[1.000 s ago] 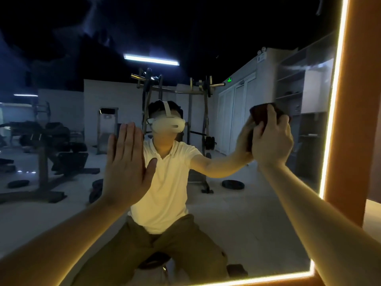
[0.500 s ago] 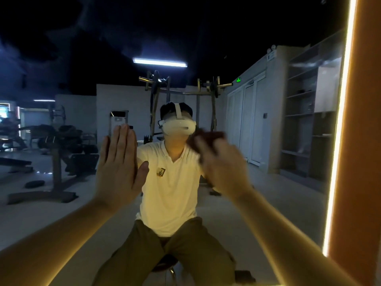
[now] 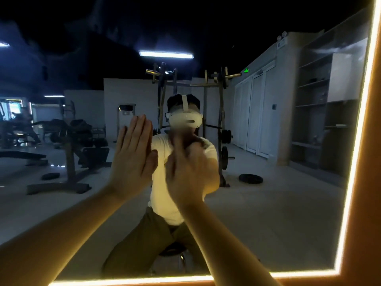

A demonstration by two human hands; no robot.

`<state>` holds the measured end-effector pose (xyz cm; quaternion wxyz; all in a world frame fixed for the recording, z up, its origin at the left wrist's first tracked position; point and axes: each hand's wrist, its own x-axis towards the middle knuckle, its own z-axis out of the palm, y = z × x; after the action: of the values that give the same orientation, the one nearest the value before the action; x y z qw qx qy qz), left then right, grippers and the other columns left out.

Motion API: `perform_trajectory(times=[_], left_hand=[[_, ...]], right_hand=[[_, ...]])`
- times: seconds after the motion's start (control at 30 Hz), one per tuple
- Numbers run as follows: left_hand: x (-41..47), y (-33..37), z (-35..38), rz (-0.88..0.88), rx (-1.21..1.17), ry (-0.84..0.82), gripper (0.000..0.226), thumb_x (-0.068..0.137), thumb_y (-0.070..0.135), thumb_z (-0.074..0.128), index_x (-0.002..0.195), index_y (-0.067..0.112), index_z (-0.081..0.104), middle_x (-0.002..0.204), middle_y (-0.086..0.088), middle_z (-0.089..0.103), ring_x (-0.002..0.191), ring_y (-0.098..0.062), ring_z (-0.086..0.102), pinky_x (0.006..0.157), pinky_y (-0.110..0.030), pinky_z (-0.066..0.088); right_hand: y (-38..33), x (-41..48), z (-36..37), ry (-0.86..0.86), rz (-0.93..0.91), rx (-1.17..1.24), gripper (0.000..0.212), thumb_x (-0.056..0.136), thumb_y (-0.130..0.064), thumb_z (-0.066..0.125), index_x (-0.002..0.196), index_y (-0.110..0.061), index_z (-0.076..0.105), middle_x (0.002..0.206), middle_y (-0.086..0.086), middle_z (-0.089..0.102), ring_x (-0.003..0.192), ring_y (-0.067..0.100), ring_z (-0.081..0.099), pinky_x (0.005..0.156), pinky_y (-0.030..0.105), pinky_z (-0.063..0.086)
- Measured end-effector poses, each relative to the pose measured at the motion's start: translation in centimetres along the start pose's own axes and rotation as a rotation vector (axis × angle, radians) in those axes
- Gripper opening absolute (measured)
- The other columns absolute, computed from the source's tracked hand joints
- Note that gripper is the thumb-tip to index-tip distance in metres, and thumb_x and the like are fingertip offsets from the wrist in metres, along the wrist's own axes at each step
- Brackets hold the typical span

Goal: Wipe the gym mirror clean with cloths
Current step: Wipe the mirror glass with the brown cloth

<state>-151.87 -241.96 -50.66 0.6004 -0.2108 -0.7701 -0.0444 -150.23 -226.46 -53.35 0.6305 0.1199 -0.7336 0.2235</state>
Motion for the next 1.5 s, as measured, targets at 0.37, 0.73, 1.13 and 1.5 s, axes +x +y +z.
perform_trajectory(times=[0.37, 0.73, 1.13, 1.5], left_hand=[[-6.4, 1.4, 1.9, -0.131, 0.160, 0.000, 0.085, 0.104, 0.055, 0.033, 0.161, -0.006, 0.017, 0.170, -0.026, 0.009, 0.159, -0.039, 0.008, 0.128, -0.058, 0.012], [-6.4, 1.1, 2.9, -0.096, 0.165, 0.045, 0.081, 0.103, 0.047, 0.033, 0.160, -0.007, 0.015, 0.169, -0.028, 0.011, 0.158, -0.042, 0.009, 0.127, -0.059, 0.010], [-6.5, 1.1, 2.7, -0.113, 0.248, -0.021, 0.080, 0.104, 0.048, 0.029, 0.161, -0.006, 0.011, 0.170, -0.027, 0.006, 0.159, -0.039, 0.004, 0.127, -0.060, 0.013], [-7.1, 0.7, 0.8, -0.095, 0.142, -0.130, 0.079, 0.106, 0.047, 0.033, 0.163, 0.000, 0.007, 0.172, -0.019, 0.000, 0.160, -0.032, -0.002, 0.129, -0.056, 0.009]], right_hand=[[17.9, -0.3, -9.6, 0.073, 0.121, -0.309, 0.051, 0.105, -0.027, 0.043, 0.154, -0.013, 0.041, 0.117, 0.026, 0.052, 0.094, 0.039, 0.056, 0.079, 0.048, 0.051], [3.6, -13.1, -0.1, -0.202, -0.119, -0.005, 0.053, 0.103, -0.032, 0.046, 0.154, -0.019, 0.037, 0.121, 0.012, 0.048, 0.105, 0.025, 0.055, 0.092, 0.043, 0.054], [20.0, -8.7, -9.3, 0.027, 0.270, -0.072, 0.046, 0.104, -0.024, 0.047, 0.148, -0.009, 0.044, 0.125, 0.020, 0.050, 0.099, 0.032, 0.058, 0.076, 0.044, 0.053], [7.3, -11.8, -1.7, -0.091, 0.200, 0.058, 0.058, 0.105, -0.030, 0.051, 0.157, -0.010, 0.034, 0.120, 0.020, 0.046, 0.096, 0.033, 0.057, 0.068, 0.045, 0.057]])
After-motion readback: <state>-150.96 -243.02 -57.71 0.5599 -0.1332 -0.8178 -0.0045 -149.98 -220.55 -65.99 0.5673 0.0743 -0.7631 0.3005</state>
